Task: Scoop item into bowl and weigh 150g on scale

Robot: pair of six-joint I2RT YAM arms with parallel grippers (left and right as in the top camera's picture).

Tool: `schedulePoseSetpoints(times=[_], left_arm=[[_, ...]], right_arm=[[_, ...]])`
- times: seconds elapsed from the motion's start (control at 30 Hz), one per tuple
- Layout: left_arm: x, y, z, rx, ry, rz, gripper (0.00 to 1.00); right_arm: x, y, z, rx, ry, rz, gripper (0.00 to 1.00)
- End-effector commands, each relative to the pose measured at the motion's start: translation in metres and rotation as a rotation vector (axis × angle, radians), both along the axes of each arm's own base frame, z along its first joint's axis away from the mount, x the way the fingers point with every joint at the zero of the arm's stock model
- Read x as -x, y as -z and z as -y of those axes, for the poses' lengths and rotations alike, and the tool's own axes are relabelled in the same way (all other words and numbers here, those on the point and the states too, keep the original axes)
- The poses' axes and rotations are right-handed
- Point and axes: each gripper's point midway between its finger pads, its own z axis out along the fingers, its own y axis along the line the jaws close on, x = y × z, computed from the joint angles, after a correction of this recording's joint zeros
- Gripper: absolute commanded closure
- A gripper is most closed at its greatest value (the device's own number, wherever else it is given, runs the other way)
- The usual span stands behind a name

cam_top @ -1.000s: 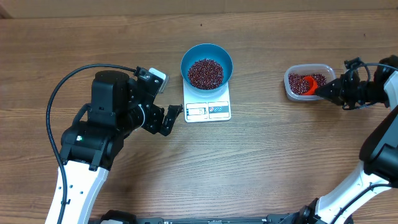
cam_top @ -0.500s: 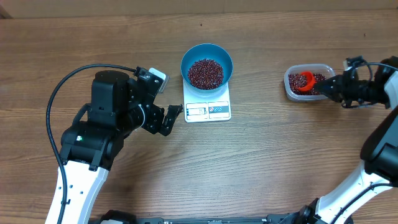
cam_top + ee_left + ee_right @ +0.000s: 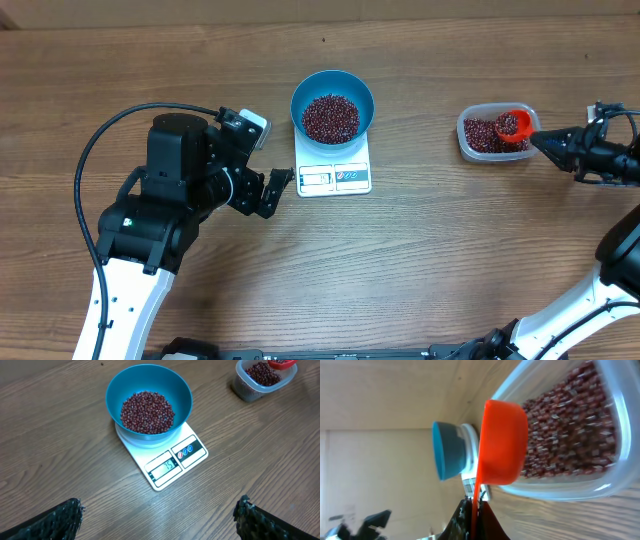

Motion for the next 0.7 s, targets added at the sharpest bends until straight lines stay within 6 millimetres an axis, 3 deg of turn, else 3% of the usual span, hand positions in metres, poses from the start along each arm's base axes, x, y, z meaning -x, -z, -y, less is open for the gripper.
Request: schedulePoseSetpoints(times=[0.0, 0.33, 0.43, 0.67], left_arm=[[0.0, -0.01, 0.002, 0.014, -0.008, 0.017, 0.0], [0.0, -0.01, 0.002, 0.014, -0.008, 0.017, 0.0], [0.0, -0.01, 0.002, 0.014, -0.008, 0.018, 0.0], [0.0, -0.01, 0.002, 0.014, -0.008, 0.017, 0.0]], right_arm=[[0.0, -0.013, -0.007, -0.05, -0.014, 0.092, 0.96], [0.004, -0.037, -0.034, -0.138, -0.062, 0.175, 0.96], [-0.001, -0.04, -0.053, -0.156, -0.103, 0.185, 0.96], [-0.014, -0.056, -0.125, -0.213, -0.267, 0.205, 0.96]])
